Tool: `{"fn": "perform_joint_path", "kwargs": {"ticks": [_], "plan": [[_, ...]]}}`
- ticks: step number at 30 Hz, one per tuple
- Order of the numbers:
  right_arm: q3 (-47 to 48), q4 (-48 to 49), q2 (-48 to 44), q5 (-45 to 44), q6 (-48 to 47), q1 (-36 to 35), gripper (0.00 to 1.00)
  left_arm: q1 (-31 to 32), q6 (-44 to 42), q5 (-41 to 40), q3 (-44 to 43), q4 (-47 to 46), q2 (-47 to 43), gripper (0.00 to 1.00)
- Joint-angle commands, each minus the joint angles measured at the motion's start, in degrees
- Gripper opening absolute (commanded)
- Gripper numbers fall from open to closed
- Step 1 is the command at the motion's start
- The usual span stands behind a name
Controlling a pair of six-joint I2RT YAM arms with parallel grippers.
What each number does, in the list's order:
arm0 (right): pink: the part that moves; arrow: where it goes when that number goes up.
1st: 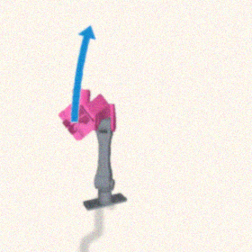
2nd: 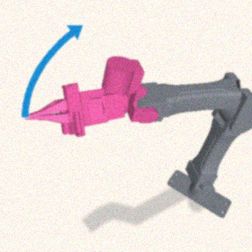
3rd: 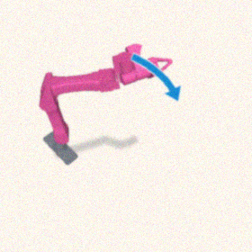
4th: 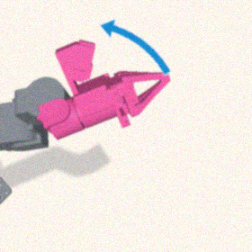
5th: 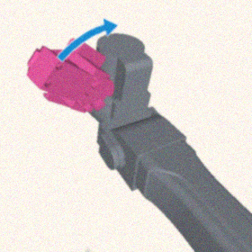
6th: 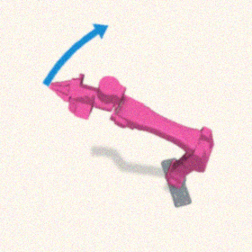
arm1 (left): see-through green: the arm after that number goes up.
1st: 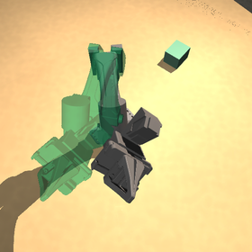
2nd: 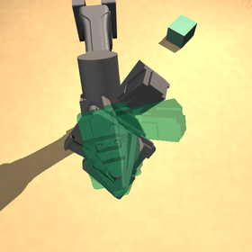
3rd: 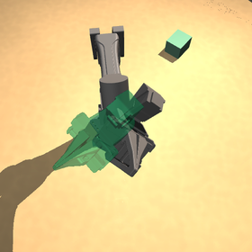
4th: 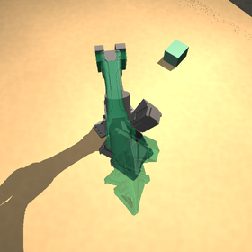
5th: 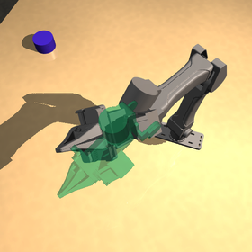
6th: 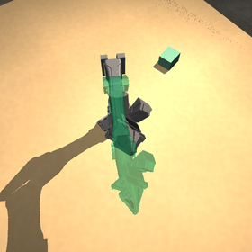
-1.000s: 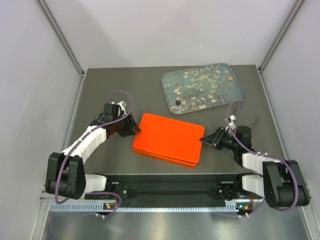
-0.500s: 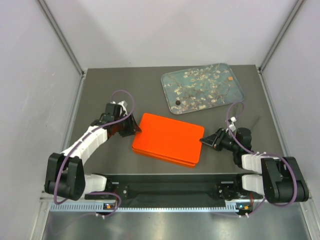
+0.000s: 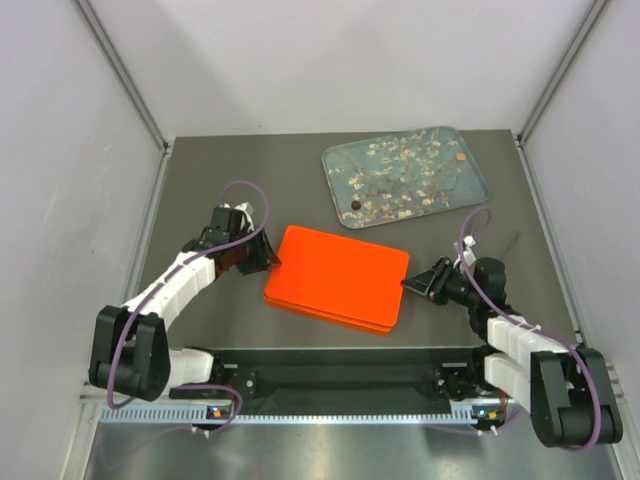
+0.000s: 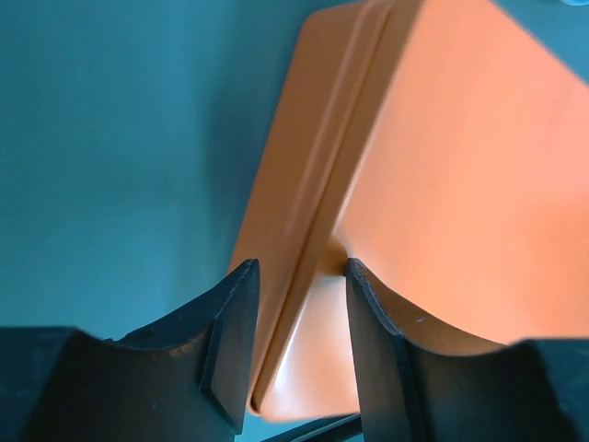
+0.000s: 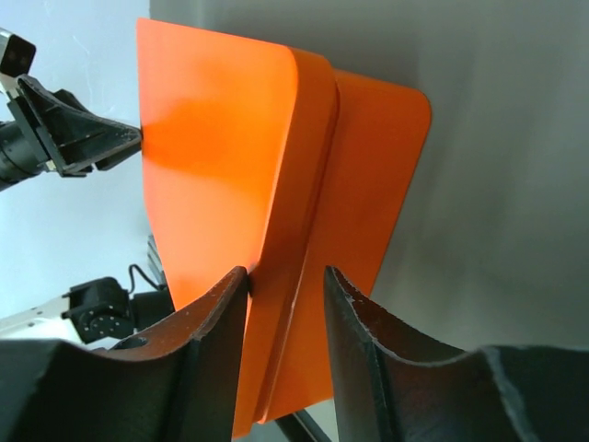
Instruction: Pack the chocolate
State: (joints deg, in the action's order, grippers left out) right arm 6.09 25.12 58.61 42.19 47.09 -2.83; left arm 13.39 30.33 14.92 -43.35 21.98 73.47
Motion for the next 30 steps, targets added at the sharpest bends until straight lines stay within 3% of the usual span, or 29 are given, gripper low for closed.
{"fn": "perform_joint_path", "kwargs": {"ticks": [1,9,18,30], "plan": [[2.1,-3.2,-1.5,-1.2,-2.7,0.0,0.38,0.1,-0.6,-4.5,-0.2,3.7,-1.0,0.47],[2.4,-4.2,-3.5,-1.0,-2.6,0.1,0.27,0.1,-0.7,-3.8,-0.3,3.8,-1.8,0.47],[2.0,-2.6,0.7,-0.3,-2.6,0.0,0.22,0.1,1.3,4.2,-0.6,0.9,-3.5,0.47],[2.1,-0.4,5.0,2.1,-2.5,0.0,0.11,0.1,0.1,0.5,-3.7,6.2,-3.5,0.47]]}}
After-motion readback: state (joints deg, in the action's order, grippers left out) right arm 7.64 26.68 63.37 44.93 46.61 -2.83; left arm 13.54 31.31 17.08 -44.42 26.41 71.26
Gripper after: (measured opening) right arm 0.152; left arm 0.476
